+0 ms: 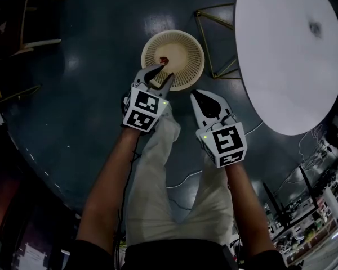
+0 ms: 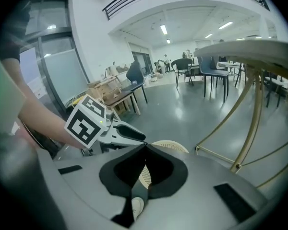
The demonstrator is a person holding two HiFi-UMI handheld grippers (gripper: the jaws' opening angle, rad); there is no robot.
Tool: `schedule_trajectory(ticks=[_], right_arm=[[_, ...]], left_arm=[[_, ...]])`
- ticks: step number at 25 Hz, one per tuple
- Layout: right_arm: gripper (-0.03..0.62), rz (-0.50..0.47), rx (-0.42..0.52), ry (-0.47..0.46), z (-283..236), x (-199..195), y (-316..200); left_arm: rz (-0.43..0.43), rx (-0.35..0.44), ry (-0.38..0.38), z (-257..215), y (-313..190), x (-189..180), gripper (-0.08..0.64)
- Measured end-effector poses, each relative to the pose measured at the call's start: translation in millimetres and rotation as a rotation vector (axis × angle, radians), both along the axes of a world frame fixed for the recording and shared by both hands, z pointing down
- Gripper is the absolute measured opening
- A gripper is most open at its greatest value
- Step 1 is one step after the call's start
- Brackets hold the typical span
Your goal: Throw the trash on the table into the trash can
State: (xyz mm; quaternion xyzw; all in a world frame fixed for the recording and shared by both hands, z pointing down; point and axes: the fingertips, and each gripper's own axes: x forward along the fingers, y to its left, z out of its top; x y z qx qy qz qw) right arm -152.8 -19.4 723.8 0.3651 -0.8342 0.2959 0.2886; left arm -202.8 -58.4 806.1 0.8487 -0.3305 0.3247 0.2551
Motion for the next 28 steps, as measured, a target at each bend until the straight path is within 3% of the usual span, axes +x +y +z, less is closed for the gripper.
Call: schedule_trajectory(ticks=[12, 20, 28], right_arm=[[0.015, 0.000, 0.017, -0.019, -55, -2, 4], [0.015, -0.030, 0.043, -0.040, -102, -3, 3], [0.015, 0.003, 0.057, -0.059, -158, 16, -2]], left_arm=[[0.002, 0.020, 0.033, -70, 13, 1, 0.026], [-0.052, 0.040, 0.067, -134, 24, 1, 0.015], [-0.056, 0.090, 0.107, -215, 13, 17, 0.015]])
